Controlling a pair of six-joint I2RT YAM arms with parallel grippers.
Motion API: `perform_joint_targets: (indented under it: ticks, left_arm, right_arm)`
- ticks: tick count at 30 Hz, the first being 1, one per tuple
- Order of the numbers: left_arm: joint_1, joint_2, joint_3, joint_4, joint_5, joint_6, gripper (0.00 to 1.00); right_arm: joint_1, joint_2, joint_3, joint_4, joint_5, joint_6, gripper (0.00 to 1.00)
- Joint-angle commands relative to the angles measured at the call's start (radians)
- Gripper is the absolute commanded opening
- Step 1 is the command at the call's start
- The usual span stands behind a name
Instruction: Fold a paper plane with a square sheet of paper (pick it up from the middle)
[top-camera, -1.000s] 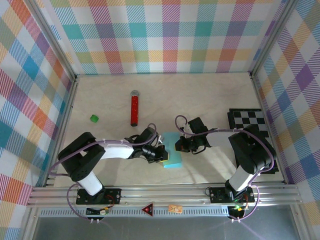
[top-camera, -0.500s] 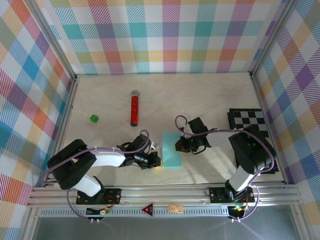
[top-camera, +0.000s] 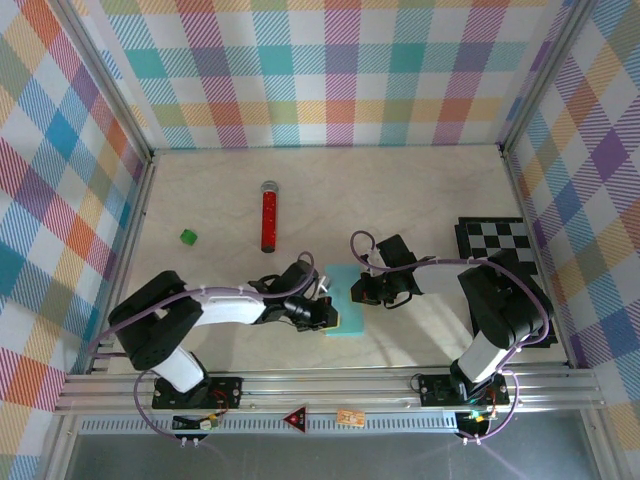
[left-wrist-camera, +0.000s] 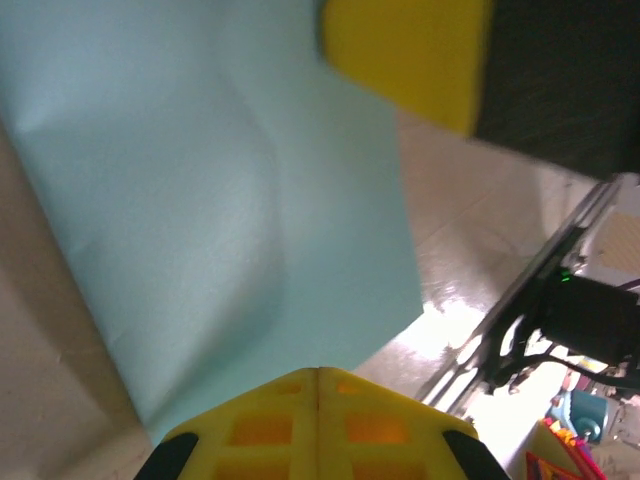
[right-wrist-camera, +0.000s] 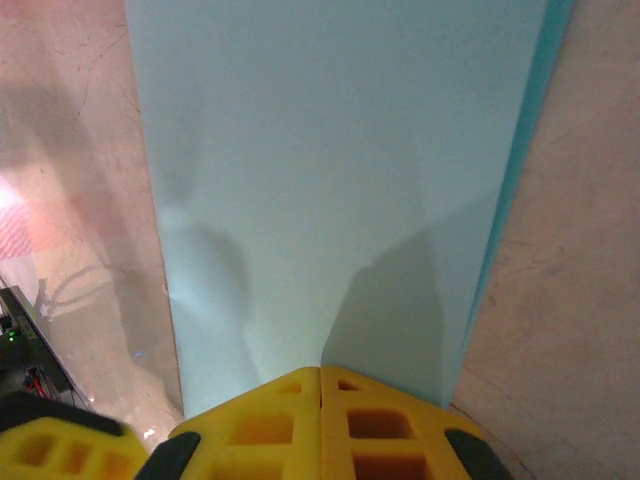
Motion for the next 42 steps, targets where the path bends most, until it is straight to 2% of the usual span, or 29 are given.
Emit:
perform_joint_targets:
  ticks: [1,5,10,16,19,22,26,32,36,42]
  left_arm:
    - [-0.014,0.041,-0.048,0.033,0.012,0.006,0.0]
    - [-0.014,0.026,-0.137,0.05,-0.013,0.001,0.0]
    - [-0.018,-0.075,-0.217,0.028,-0.028,0.01,0.0]
    - [-0.018,-0.209,-0.17,-0.112,-0.082,0.092,0.0]
    - [-0.013,-0.259,-0.124,-0.101,-0.105,0.111,0.01]
    - [0.001,-0.23,-0.056,-0.102,-0.101,0.135,0.02]
    - [0.018,-0.098,0.011,-0.039,-0.067,0.135,0.02]
    - [0.02,0.061,-0.006,0.032,-0.036,0.117,0.01]
    - [0.02,0.029,-0.104,0.061,-0.036,0.097,0.01]
    - [-0.003,-0.137,-0.245,0.033,-0.028,0.141,0.04]
  right_arm:
    - [-0.012,0.025,-0.047,-0.114,0.118,-0.01,0.0]
    - [-0.012,0.028,-0.042,-0.121,0.118,-0.015,0.0]
    - [-0.013,0.028,-0.036,-0.137,0.124,-0.027,0.0]
    - [-0.014,0.033,-0.039,-0.126,0.118,-0.022,0.0]
    - [-0.013,0.026,-0.045,-0.118,0.118,-0.017,0.0]
    - [-0.013,0.026,-0.047,-0.123,0.121,-0.017,0.0]
    - [-0.013,0.03,-0.055,-0.103,0.117,-0.007,0.0]
    - [-0.013,0.031,-0.06,-0.098,0.116,-0.006,0.0]
    - [-0.013,0.033,-0.056,-0.106,0.119,-0.012,0.0]
    - [-0.013,0.036,-0.051,-0.109,0.127,-0.015,0.0]
